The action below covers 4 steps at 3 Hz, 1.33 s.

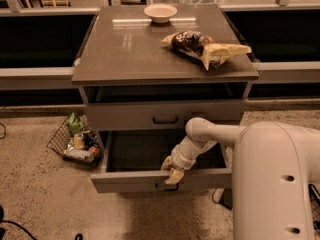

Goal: Open middle drawer

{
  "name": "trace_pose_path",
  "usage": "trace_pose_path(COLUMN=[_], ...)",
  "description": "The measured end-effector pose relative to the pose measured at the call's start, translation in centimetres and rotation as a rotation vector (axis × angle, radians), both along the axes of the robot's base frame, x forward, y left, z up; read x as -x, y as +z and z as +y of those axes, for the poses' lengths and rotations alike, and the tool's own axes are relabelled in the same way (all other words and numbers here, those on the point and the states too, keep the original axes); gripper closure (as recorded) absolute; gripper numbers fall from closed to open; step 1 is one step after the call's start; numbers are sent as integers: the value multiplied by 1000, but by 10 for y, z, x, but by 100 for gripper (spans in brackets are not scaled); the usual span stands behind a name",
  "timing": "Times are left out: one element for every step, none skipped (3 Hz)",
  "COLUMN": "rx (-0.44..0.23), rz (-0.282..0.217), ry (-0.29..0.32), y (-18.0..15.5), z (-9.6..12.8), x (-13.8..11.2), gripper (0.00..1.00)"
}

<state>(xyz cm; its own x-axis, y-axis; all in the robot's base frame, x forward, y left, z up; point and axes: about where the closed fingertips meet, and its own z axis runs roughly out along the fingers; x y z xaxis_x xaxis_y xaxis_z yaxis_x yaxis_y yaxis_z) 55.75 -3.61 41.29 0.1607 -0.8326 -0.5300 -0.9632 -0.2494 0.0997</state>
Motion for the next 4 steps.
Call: trace_pose_path(rx=[-10,-22,-65,-112], rz=[27,39,63,95], ry=[23,24,-1,-13], y=[3,4,6,7], z=[9,11,22,40], x=[14,21,37,65], gripper=[95,100,100,100])
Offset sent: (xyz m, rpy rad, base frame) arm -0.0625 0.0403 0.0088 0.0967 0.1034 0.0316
